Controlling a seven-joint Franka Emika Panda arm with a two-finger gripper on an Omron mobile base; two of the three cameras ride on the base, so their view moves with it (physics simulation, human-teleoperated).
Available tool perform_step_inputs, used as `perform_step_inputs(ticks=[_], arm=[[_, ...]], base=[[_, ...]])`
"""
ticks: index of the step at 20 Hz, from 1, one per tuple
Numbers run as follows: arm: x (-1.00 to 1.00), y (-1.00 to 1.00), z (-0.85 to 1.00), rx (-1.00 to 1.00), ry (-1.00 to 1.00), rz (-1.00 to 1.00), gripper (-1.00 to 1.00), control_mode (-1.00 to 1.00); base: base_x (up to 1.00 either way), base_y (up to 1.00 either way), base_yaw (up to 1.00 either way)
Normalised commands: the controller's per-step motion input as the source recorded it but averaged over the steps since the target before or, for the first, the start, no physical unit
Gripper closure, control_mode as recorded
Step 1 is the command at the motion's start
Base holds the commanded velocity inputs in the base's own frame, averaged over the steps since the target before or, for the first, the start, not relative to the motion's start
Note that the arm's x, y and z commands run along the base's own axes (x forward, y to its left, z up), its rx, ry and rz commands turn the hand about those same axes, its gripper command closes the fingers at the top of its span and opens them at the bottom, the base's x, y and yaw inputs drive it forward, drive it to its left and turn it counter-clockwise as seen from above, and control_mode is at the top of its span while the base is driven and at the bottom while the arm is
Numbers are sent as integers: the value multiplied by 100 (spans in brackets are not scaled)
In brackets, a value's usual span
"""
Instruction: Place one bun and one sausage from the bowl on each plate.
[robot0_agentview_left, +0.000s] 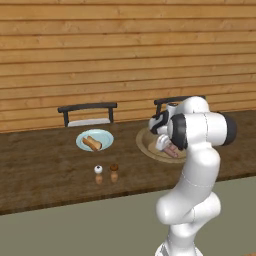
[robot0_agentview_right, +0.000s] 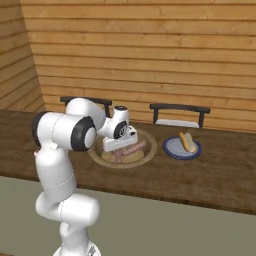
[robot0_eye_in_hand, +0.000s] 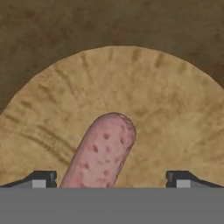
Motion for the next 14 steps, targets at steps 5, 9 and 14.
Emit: perform_step_inputs(ticks=[5,9,14], arm=[[-1,6,-14,1,3,4,-100,-100],[0,13,-32,0,10,1,-100,-100],[0,0,-18,0,10,0,100,-100]], base=[[0,0,0],[0,0,0],[0,0,0]])
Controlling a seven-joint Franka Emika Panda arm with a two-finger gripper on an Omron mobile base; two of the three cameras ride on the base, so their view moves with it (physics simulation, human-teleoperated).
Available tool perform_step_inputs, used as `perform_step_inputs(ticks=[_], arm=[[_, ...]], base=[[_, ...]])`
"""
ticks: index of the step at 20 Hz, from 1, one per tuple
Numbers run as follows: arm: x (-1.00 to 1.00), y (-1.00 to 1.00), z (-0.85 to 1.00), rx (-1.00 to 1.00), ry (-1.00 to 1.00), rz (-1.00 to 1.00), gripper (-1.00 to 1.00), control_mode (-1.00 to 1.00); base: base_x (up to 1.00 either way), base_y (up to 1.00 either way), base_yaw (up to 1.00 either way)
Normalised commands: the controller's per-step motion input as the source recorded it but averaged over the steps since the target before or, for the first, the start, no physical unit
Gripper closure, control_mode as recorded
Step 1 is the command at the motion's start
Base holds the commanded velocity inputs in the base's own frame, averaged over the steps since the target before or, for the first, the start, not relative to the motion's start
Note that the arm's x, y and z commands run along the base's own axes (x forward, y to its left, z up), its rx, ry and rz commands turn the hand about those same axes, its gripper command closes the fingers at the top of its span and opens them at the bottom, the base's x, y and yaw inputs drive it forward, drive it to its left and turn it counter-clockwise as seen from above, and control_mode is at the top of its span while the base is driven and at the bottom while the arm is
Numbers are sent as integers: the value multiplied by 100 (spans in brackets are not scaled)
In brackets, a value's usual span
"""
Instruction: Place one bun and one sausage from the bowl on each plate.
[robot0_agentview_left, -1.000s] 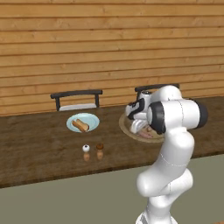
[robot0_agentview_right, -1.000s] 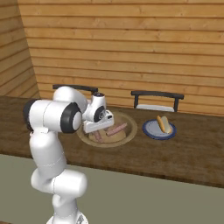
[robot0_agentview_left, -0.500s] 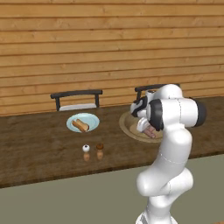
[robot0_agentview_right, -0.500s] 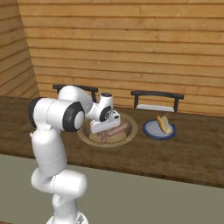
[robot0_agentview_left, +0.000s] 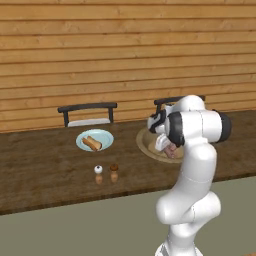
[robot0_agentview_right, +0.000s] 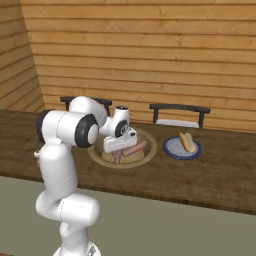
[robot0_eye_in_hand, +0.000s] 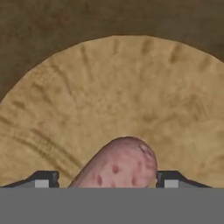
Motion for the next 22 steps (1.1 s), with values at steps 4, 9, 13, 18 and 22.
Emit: perform_step_inputs(ticks=[4,9,13,18,22], arm=[[0,0,0,0,3,0,100,-100],[-18,-1,41,-6,0,0,100,-100],[-25,0,100,-12,0,0,100,-100],[-19,-32,81,-7,0,0,100,-100],[-30,-79,34,0,-3,0,100,-100]], base=[[0,0,0],[0,0,0],[0,0,0],[0,0,0],[0,0,0]])
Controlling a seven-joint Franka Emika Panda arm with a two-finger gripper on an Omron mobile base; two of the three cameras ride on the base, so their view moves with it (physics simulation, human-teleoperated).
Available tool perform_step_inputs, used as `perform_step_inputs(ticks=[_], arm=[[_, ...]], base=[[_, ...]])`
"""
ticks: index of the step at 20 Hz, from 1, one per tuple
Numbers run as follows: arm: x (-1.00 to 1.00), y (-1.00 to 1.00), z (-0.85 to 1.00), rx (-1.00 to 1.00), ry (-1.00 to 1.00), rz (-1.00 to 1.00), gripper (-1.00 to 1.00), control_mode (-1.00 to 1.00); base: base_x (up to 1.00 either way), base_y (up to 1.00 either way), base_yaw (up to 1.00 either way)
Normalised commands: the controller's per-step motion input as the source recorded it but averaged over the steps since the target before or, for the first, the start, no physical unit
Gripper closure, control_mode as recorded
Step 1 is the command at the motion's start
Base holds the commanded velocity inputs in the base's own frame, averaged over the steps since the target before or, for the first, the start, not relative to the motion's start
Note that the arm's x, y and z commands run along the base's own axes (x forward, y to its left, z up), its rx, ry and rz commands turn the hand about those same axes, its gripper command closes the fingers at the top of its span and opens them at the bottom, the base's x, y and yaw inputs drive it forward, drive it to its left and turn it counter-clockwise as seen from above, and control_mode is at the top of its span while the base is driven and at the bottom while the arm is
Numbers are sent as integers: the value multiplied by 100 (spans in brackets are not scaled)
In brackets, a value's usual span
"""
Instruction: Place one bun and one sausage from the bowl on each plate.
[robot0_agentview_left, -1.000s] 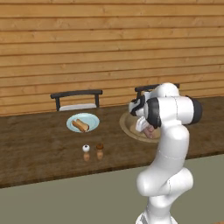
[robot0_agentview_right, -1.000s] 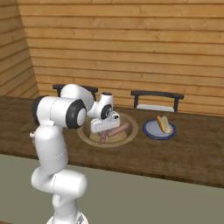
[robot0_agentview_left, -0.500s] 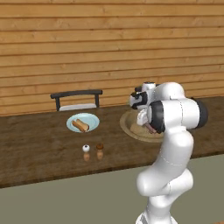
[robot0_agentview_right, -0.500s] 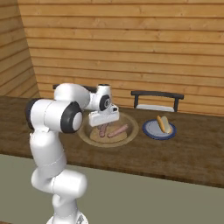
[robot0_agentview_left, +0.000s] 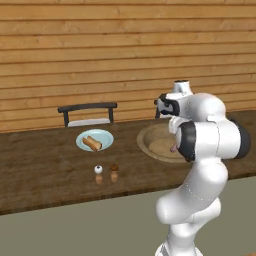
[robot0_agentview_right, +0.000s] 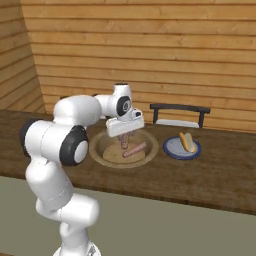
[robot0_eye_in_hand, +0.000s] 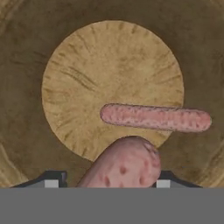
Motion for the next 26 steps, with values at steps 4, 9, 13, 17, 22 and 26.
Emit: perform_step_inputs(ticks=[4,9,13,17,22,26], arm=[[-9,-96,33,0,-5,0,100,-100],[33,-90,24,0,0,0,100,-100],[90,-100,0,3,8,0,100,-100],[85,-97,-15,8,7,0,100,-100],[50,-52,-51,7,1,5,100,-100],[11,0,-19,12,-2,18,100,-100]], base=[[0,0,0],[0,0,0],[0,0,0],[0,0,0],[0,0,0],[0,0,0]])
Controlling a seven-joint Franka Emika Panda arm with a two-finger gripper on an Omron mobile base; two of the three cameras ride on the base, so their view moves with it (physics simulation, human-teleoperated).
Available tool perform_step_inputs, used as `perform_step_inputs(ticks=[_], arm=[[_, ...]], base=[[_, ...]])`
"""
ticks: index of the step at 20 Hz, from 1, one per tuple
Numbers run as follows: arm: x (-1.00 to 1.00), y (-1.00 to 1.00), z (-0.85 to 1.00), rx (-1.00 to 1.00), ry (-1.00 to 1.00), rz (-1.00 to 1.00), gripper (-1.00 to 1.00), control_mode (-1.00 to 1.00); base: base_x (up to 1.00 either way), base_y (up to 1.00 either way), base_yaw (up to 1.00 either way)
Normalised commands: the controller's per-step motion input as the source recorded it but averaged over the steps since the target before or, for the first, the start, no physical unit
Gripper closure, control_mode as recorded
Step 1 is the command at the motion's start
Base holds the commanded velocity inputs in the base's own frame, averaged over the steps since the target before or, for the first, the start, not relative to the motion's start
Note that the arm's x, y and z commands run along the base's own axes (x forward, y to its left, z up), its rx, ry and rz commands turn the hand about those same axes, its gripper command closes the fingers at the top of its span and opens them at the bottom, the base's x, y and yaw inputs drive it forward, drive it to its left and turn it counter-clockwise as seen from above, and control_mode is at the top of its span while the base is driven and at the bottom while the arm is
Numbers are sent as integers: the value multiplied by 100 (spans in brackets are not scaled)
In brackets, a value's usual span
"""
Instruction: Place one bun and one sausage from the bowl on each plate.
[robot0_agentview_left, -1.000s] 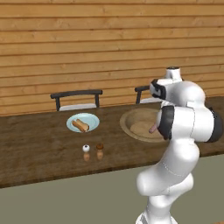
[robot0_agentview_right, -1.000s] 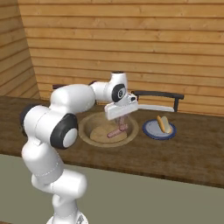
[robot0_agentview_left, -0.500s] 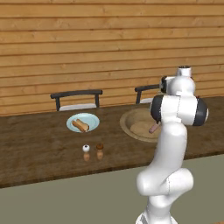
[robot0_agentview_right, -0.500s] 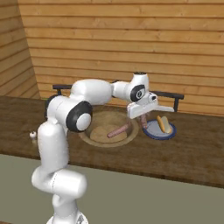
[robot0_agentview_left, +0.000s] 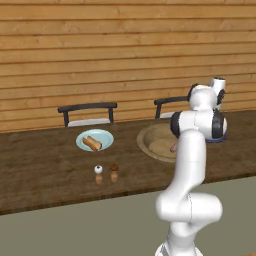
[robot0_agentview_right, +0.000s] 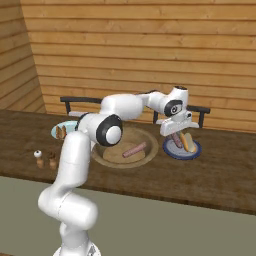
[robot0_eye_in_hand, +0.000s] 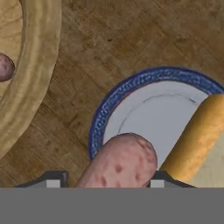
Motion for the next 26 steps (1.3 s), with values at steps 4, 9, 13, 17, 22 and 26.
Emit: perform_step_inputs(ticks=[4,9,13,17,22,26], arm=[[-24,0,-55,1,0,22,100,-100],[-51,5,-17,0,-9,20,100,-100],[20,13,-3,0,-13,6,100,-100],[39,3,-3,1,-15,0,100,-100],[51,3,-12,4,-10,0,100,-100],[8,0,-16,6,0,0,100,-100]], base=[[0,0,0],[0,0,0],[0,0,0],[0,0,0],[0,0,0],[0,0,0]])
